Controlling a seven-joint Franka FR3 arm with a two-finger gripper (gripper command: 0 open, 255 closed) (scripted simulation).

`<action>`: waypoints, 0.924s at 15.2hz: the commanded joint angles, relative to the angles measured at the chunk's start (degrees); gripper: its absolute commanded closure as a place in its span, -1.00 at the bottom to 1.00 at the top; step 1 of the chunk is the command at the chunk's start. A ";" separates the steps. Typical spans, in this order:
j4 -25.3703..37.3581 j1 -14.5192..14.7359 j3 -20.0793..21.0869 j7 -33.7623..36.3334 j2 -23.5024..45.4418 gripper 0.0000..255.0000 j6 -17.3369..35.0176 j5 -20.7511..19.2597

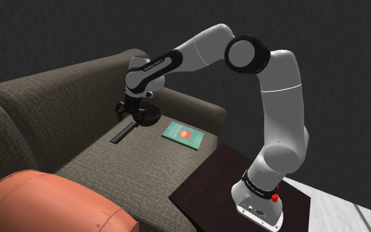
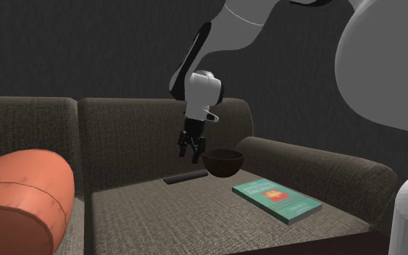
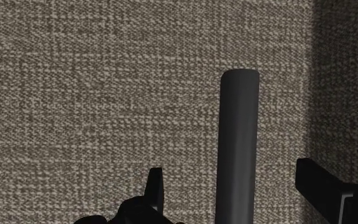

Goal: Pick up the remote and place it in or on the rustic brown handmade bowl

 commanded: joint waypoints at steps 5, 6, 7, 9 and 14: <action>9.50 1.61 -1.53 4.36 10.50 -1.00 1.30 0.86; 9.62 1.85 -1.68 4.30 11.03 -1.00 1.74 0.96; 9.74 2.08 -1.81 4.26 11.57 -1.00 2.18 1.05; 10.03 2.61 -2.18 4.10 12.67 -1.00 3.03 1.33; 10.35 3.71 -3.26 3.48 13.48 -1.00 3.60 2.41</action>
